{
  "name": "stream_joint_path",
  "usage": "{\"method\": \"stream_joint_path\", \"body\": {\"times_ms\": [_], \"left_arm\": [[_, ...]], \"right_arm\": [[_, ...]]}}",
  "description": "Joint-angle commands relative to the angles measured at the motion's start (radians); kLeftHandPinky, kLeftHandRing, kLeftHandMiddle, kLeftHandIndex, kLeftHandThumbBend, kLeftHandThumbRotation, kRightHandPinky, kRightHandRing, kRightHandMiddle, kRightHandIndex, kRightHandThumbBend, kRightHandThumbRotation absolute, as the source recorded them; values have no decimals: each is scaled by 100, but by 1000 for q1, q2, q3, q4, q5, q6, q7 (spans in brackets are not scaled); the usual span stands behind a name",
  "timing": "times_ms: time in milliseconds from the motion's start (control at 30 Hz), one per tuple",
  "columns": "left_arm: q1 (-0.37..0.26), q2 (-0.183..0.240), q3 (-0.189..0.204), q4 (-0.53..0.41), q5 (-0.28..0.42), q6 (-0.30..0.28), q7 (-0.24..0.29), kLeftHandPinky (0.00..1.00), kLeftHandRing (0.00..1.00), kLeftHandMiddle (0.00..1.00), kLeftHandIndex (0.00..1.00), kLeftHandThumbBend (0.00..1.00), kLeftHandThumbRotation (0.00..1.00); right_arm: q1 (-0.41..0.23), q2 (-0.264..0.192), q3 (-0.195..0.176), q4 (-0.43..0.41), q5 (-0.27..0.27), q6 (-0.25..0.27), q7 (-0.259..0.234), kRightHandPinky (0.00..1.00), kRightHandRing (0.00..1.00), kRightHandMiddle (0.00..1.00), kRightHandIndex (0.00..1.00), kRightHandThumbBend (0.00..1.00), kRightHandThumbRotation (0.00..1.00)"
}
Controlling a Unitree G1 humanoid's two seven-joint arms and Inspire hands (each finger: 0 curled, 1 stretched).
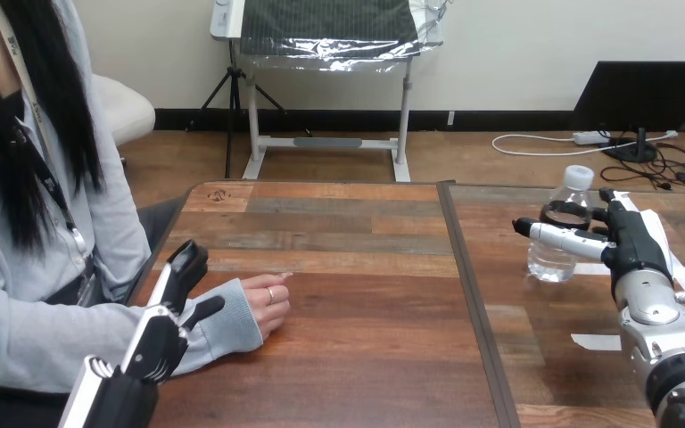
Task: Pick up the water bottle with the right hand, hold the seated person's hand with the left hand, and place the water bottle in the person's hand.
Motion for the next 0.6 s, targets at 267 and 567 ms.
{"method": "stream_joint_path", "body": {"times_ms": [267,567], "left_arm": [[-44,21,19,-48,1,-40,9,87,97,100,100,100,59],[-49,16,13,-42,7,-43,14,87,97,100,100,100,60]], "right_arm": [[-90,40,-31,-16,35,-27,-31,52,65,80,80,98,1],[-96,56,-46,-17,54,-30,-40,41,54,68,67,95,0]]}}
